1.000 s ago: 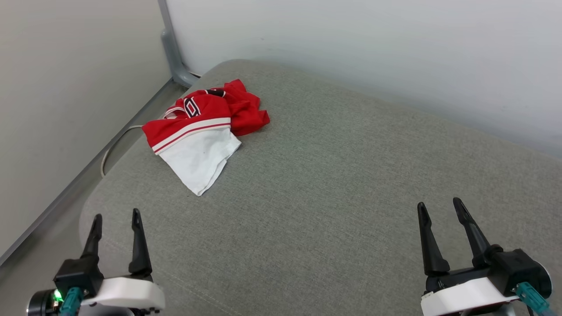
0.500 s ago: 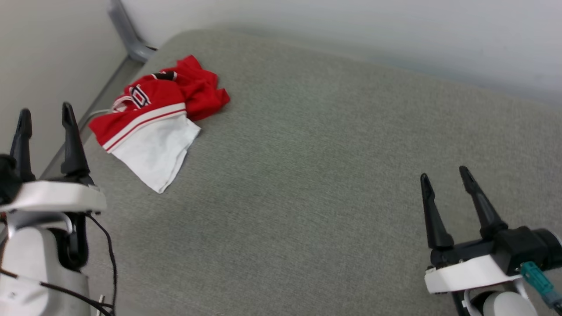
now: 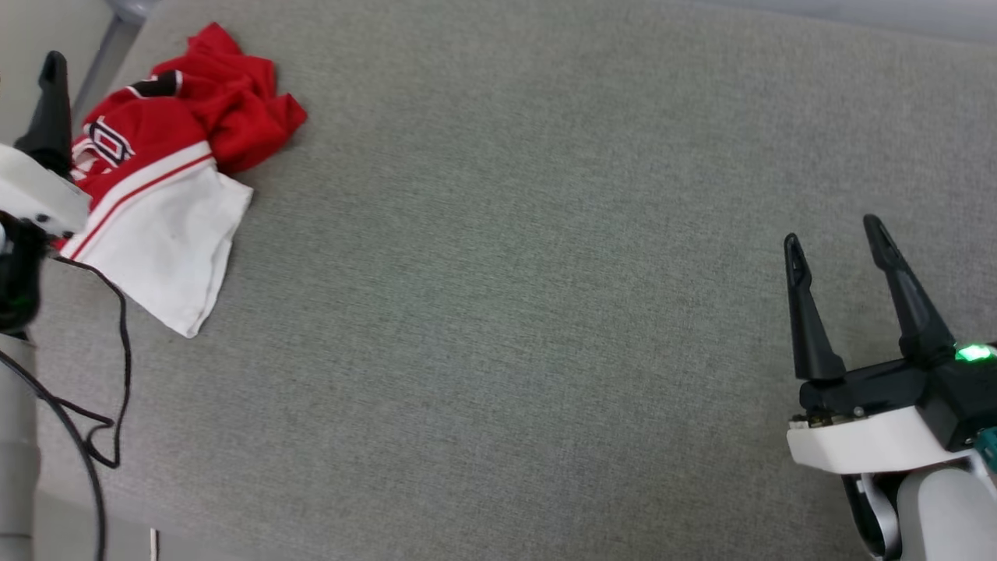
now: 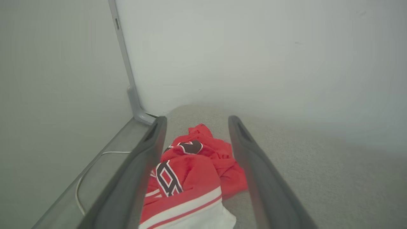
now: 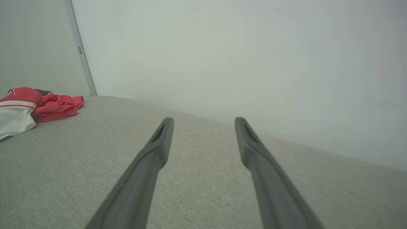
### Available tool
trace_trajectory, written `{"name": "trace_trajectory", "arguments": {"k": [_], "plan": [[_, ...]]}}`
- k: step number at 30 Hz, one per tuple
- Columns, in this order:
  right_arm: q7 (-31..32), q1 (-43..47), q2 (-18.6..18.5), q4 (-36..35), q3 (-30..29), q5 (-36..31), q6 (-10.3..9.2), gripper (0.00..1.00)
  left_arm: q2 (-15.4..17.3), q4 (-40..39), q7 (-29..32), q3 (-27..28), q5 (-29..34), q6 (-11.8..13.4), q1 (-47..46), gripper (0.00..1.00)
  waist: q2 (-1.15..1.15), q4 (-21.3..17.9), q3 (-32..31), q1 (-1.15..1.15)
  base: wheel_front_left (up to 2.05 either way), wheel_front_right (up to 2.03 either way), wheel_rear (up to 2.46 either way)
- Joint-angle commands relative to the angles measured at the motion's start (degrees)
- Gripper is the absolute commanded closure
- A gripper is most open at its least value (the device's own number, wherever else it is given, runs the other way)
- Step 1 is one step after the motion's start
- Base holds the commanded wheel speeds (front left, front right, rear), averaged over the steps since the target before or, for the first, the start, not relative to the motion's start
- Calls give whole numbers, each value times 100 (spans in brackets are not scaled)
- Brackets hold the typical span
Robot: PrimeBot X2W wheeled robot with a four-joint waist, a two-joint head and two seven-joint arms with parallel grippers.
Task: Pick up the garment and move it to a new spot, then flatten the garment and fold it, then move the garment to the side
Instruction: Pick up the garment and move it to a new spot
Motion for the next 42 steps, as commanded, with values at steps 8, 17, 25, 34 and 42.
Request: {"name": "trace_trajectory", "arguments": {"k": [8,17,25,34,42], "plan": [[-16,-302,-174,-299,29,-88,-4,0,559,1088,1942,-305,-954,-3,-798,0,0,-341,667,-1,0,0,0],[-16,-510,-343,-707,21,-145,-4,0,772,1813,3148,-670,-1511,-3,-1168,0,0,-541,1271,-1,0,0,0],[-16,-551,-396,-959,-11,-177,-4,0,575,2286,3901,-911,-1850,-3,-1034,0,0,-601,1522,-1,0,0,0],[-16,-501,-300,-848,5,-134,-4,0,942,1910,3361,-1434,-1870,-17,-1123,100,0,-585,1260,-1,0,0,0],[-16,-313,-96,-672,-5,-23,-4,0,1485,882,2795,-2121,-1836,-4,-1459,100,0,-655,604,-1,0,0,0]]}}
